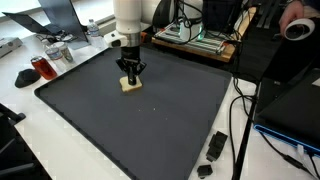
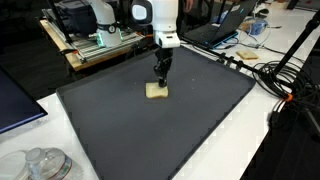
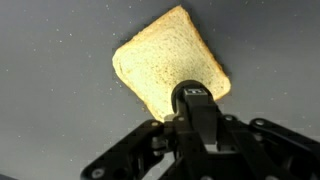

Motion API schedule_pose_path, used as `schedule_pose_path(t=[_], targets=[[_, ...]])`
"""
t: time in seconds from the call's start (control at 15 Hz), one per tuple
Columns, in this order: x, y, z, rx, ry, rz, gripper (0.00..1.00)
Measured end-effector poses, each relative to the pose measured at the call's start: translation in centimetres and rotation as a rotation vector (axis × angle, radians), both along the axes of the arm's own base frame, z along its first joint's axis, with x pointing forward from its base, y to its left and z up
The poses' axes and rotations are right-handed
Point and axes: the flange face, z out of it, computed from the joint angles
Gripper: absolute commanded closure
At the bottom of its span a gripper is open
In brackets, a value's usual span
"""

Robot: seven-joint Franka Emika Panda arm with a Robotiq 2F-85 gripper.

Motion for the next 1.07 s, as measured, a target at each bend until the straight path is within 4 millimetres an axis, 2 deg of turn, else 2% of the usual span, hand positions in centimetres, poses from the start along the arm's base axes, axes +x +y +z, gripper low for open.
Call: schedule_pose_path(t=[0.47, 1.07], targets=[[-0.1, -0.2, -0.9, -0.016, 0.05, 0.042, 0.95], [1.2, -0.2, -1.7, -0.028, 0.084, 0.084, 0.95]])
